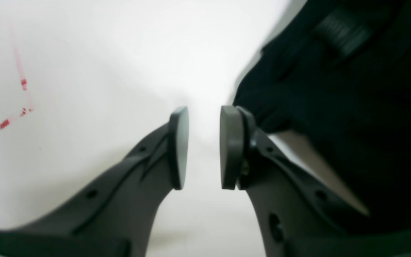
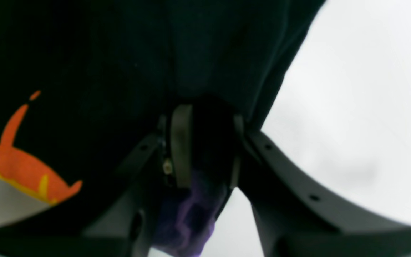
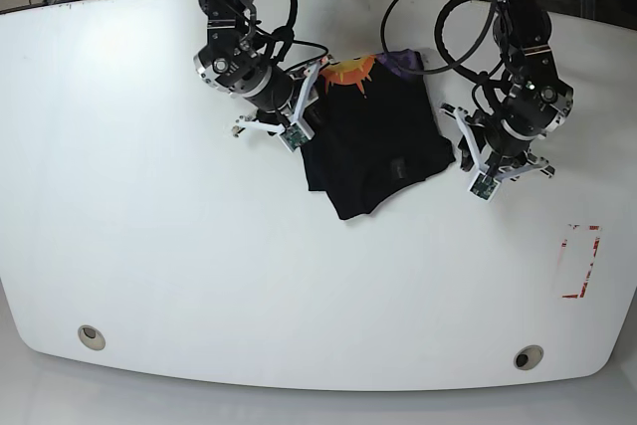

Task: Layout the t-shirt on the table in an organized manner, then fold the t-shirt properly
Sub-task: 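Grasp the folded bundle with both grippers and flip it over, then lift the folded shirt with the left gripper and carry it aside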

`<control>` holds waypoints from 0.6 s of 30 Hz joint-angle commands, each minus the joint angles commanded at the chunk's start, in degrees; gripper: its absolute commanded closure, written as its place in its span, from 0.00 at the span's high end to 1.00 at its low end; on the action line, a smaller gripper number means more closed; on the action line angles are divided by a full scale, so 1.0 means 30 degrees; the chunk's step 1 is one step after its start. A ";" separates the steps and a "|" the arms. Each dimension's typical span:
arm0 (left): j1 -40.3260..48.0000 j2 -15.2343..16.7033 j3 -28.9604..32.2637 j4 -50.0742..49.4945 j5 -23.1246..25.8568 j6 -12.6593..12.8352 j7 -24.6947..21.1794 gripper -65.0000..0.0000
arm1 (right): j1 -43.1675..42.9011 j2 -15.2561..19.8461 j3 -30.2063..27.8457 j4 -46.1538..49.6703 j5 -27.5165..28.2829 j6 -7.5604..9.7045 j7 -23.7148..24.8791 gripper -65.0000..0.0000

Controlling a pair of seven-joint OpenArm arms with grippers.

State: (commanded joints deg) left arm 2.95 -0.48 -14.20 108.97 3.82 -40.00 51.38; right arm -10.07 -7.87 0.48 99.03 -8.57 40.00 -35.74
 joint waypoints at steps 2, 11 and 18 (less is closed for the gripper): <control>0.0000 0.0000 0.0000 0.0000 0.0000 0.0000 0.0000 0.19 | -0.0029 0.0000 -0.0557 0.0322 -0.0059 0.0000 -0.0234 0.21; -0.0176 0.1875 0.1319 -0.0029 0.0147 0.0000 -0.0059 0.19 | 0.0059 0.0440 0.0147 0.4015 -0.0293 0.0000 -0.2198 0.21; 0.0000 0.2960 0.3839 -0.0147 0.0147 0.2535 -0.1495 0.20 | 0.0469 0.2022 0.1407 0.4659 -0.0205 0.0000 -0.2374 0.21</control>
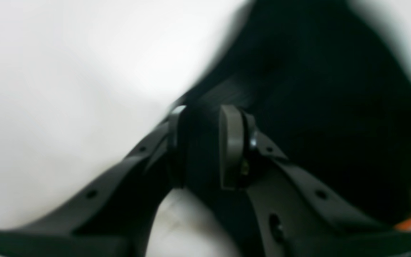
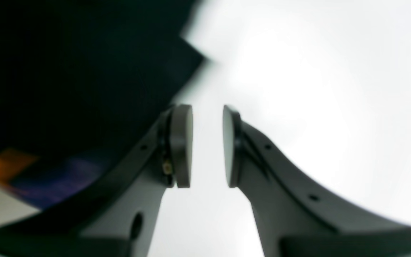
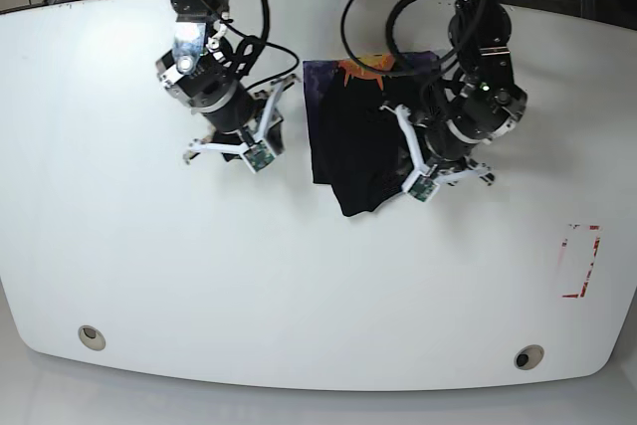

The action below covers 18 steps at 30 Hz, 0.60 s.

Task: Layout the t-shirt on the table in an organized manner, then fold the t-shirt properly
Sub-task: 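Lift the folded shirt with the left gripper and carry it aside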

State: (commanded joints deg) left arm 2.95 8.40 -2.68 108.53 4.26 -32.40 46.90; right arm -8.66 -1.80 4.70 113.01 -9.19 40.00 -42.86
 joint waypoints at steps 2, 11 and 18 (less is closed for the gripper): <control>0.0469 0.0000 0.1055 -0.0029 -0.0029 0.1700 -0.1231 0.20 | 0.0029 0.0147 0.0440 0.0000 0.0029 0.0000 0.0000 0.21; 0.2256 -0.0117 0.3458 -0.0908 -0.0029 0.7971 -0.4484 0.45 | -0.0059 0.0293 0.1700 0.0000 0.0059 0.0000 0.0000 0.21; 0.2755 -0.0176 0.3927 -0.4425 0.0000 0.8293 -0.6183 0.42 | -0.0088 0.0264 0.1700 0.0000 0.0059 0.0000 0.0000 0.21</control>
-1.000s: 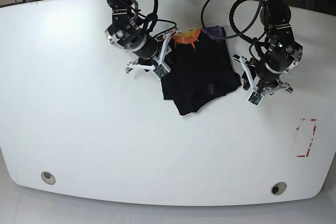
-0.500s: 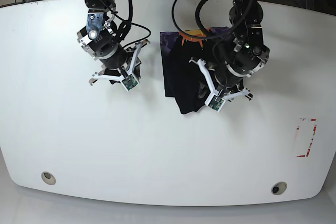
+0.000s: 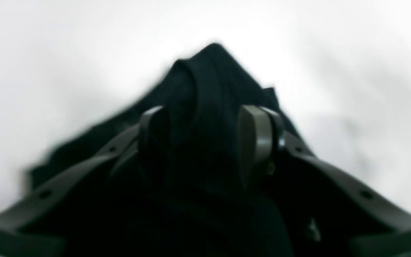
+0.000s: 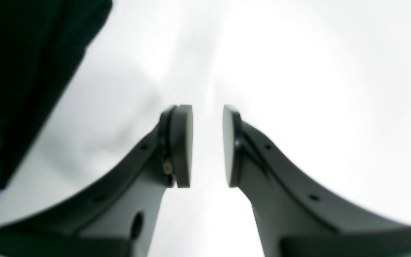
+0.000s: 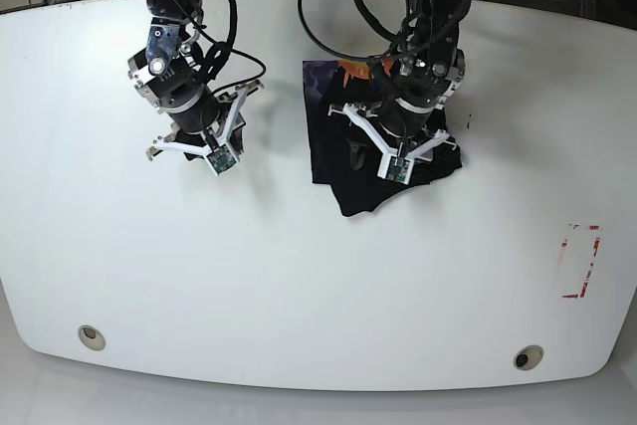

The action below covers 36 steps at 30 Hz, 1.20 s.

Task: Layout the t-shirt on the table in an organized manner, then fold the t-shirt properly
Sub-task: 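Lift the folded shirt with the left gripper and carry it aside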

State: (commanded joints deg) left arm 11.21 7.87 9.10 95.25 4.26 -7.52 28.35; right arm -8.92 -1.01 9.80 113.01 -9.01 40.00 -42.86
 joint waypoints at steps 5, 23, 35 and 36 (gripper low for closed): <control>-0.0059 -0.1407 0.0000 -0.1963 -0.0117 0.0000 -0.0117 0.41 | 0.0059 -0.0029 0.0000 0.0000 0.0000 0.0000 0.0000 0.21; -0.0938 -0.8879 -0.1905 -0.2667 -0.0088 -0.2286 -0.0029 0.42 | 0.0147 0.0000 0.0410 0.0000 0.0000 0.0000 0.0000 0.21; -0.3516 -1.2190 -0.5070 -0.7971 -0.0117 -0.6388 -0.0176 0.41 | 0.0088 0.0059 0.0352 0.0029 -0.0029 0.0000 0.0000 0.21; -0.3663 -1.2454 -0.5304 -0.8381 -0.0117 -0.6711 -0.0176 0.41 | 0.0088 0.0059 0.0352 0.0029 -0.0029 0.0000 0.0000 0.21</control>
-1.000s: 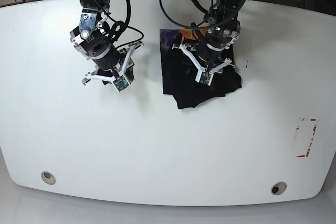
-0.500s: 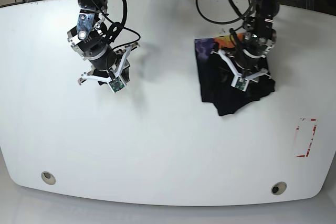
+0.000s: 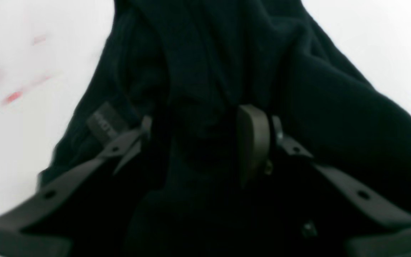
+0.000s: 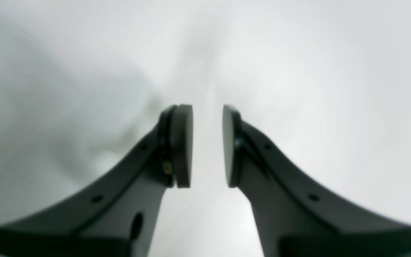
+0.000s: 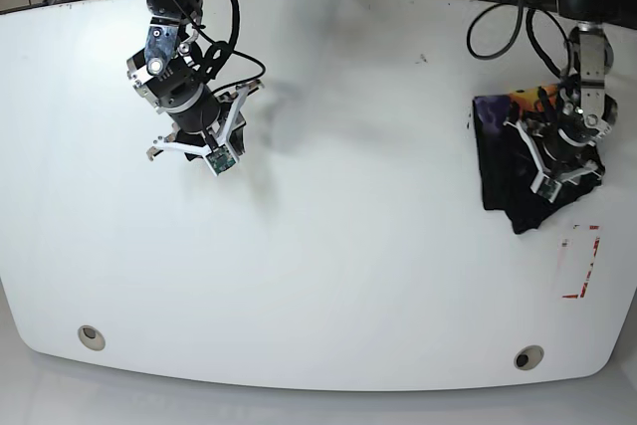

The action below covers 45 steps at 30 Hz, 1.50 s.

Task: Layout the t-shirt on the table in an organized manner, then fold the t-shirt properly
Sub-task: 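Lift the folded shirt with the left gripper and carry it aside, then lower the folded shirt at the table edge and open the left gripper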

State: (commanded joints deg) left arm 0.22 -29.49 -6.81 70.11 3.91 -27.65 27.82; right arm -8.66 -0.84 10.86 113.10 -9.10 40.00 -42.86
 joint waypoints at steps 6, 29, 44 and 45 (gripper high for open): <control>-0.0322 -0.1114 -0.0615 -0.1582 0.0000 -0.1758 0.0000 0.41 | 0.0000 0.0000 0.0029 0.0000 0.0000 0.0000 0.0000 0.21; 0.3223 -0.3751 -0.5451 -0.2491 0.0000 -0.4117 -0.2608 0.41 | -0.0322 0.0029 -0.0088 0.0850 0.0000 0.0000 0.0000 0.21; 0.1875 -0.1934 -0.5861 0.2637 -0.0029 -0.4117 -0.2960 0.41 | 0.0029 0.0293 -0.0059 0.0850 -0.0147 0.0000 0.0088 0.21; 0.1875 -0.1817 -0.5832 0.2755 -0.0029 -0.4117 -0.3048 0.41 | 0.0088 0.0322 -0.0059 0.0821 -0.0147 0.0000 0.0088 0.21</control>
State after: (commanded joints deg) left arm 5.85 -34.95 -24.31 78.37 3.82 -40.00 18.68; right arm -8.40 0.13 10.68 115.56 -9.54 40.00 -42.59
